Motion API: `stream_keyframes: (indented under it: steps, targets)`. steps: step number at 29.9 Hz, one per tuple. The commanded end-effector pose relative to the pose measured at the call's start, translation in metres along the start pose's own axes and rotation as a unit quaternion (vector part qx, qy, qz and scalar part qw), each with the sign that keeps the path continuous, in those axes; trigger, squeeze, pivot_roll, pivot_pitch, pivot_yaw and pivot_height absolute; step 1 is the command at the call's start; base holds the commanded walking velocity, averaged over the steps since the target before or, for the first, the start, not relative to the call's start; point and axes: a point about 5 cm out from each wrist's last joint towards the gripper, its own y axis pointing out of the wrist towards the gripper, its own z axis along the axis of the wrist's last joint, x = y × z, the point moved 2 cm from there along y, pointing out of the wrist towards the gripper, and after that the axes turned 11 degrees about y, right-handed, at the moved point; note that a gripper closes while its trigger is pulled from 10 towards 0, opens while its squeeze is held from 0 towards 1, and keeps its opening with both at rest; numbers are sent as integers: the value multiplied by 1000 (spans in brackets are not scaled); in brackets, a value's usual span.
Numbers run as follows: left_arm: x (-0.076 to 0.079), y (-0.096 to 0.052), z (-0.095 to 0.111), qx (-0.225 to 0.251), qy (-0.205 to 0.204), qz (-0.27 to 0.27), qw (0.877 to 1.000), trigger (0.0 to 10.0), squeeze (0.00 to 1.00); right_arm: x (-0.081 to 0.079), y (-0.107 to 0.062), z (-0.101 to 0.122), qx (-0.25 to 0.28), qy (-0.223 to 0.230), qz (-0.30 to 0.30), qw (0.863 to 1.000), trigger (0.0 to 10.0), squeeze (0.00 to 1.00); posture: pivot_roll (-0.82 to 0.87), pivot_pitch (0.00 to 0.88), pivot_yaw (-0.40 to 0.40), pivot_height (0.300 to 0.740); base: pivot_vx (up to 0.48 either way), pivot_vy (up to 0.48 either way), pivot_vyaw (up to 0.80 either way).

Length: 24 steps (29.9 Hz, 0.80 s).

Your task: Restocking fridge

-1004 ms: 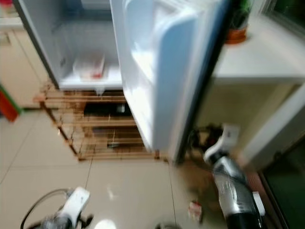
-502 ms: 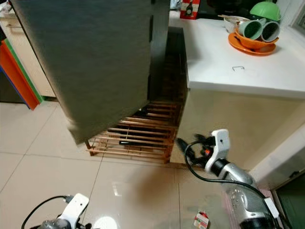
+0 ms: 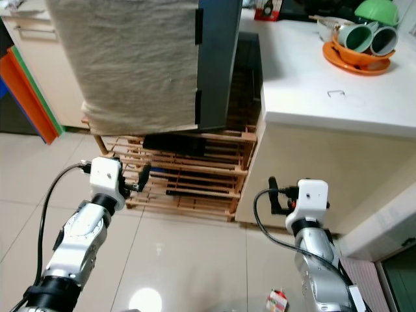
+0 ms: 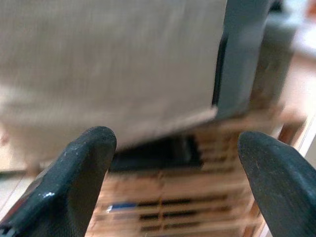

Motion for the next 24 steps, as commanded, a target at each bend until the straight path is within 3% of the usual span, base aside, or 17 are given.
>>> stream_keyframes:
  steps: [1,4,10,18,24]
  targets:
    - [2,2,17,19,-4,-7,1000,10000,0,-4,0,8,21,27,-6,999,10000,0,3,0,-15,740,0,0,0]
    - [4,-2,37,44,1,-16,999,10000,0,-10,0,12,27,38,-5,999,10000,0,20,0,-13,740,0,0,0]
    - [-1,-7,34,9,-4,-1,1000,10000,0,-27,9,13,32,45,26,998,10000,0,38,0,-12,740,0,0,0]
    - [-10,-12,29,-13,5,14,1000,10000,0,-30,16,10,20,43,38,998,10000,0,44,0,-27,740,0,0,0]
    - [-3,-13,24,-27,7,7,1000,10000,0,-24,19,10,15,33,38,999,10000,0,30,0,-29,740,0,0,0]
